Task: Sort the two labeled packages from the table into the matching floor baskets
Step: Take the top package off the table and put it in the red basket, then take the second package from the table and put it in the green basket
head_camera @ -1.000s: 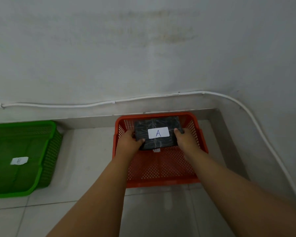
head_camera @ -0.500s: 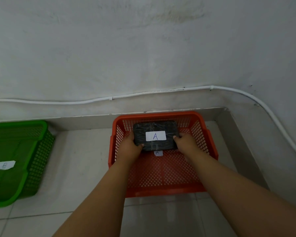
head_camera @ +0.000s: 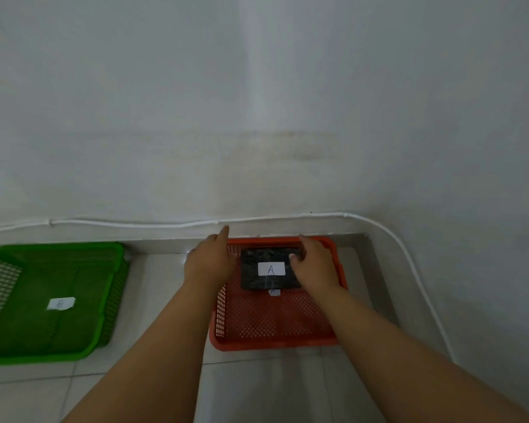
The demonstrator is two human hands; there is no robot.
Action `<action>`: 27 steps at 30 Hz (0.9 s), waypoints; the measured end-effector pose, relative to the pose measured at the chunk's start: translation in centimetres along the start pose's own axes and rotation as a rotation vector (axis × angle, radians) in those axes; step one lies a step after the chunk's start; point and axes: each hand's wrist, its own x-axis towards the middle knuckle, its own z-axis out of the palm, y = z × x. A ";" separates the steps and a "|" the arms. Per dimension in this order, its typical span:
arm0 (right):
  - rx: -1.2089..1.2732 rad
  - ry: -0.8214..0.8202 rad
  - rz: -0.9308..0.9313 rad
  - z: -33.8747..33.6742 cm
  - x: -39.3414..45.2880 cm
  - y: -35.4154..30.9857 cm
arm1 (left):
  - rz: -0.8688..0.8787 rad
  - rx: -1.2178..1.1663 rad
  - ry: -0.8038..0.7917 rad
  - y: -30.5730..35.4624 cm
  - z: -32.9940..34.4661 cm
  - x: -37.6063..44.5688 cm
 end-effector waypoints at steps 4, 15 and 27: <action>-0.104 -0.040 -0.126 -7.9 -6.0 -8.9 | -0.015 0.086 0.032 2.9 -10.4 -5.5; -0.249 -0.045 -0.367 -25.2 -23.7 -34.2 | -0.053 0.160 0.204 8.3 -41.1 -24.6; -0.323 -0.128 -0.680 -21.4 -35.7 -52.9 | -0.256 0.157 0.495 -4.2 -55.4 -41.6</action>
